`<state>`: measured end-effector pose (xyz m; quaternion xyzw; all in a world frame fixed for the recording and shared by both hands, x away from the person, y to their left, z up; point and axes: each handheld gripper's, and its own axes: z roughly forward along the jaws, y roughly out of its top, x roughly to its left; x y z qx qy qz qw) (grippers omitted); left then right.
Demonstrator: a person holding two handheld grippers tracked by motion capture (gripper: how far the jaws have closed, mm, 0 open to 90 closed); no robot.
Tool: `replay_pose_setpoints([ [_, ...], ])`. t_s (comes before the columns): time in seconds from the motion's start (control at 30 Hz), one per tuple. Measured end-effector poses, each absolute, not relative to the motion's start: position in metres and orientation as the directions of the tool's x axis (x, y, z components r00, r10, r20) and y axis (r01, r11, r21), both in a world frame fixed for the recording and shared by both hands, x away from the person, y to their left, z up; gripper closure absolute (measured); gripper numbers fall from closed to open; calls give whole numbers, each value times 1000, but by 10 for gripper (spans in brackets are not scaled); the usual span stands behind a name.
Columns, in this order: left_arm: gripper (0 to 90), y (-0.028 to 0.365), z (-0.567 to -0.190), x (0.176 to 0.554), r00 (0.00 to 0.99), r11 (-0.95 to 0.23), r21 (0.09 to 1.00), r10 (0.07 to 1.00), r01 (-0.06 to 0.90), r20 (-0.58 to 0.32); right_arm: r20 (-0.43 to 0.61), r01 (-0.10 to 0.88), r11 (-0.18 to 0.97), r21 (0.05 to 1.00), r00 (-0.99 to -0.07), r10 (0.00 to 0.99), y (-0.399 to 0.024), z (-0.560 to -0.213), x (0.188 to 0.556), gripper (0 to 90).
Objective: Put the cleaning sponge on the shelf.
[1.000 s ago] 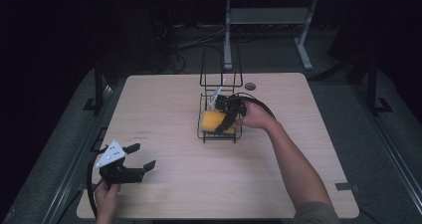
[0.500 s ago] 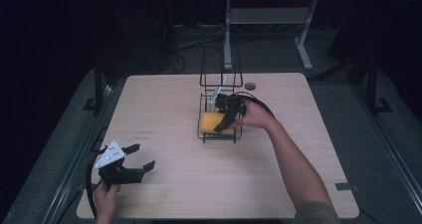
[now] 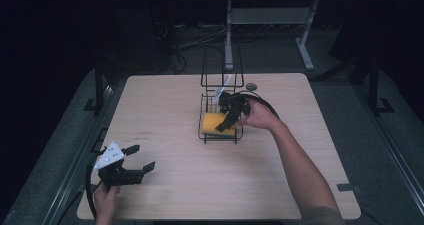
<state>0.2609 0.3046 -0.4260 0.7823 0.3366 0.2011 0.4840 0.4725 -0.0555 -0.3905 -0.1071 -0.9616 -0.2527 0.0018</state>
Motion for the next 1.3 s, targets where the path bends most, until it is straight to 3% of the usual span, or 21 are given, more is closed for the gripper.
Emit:
replay_pose_setpoints([
  [1.3, 150, 301, -426, 261, 699, -316, 890, 715, 330, -6, 91, 287, 765, 576, -953, 288, -106, -388, 453, 153],
])
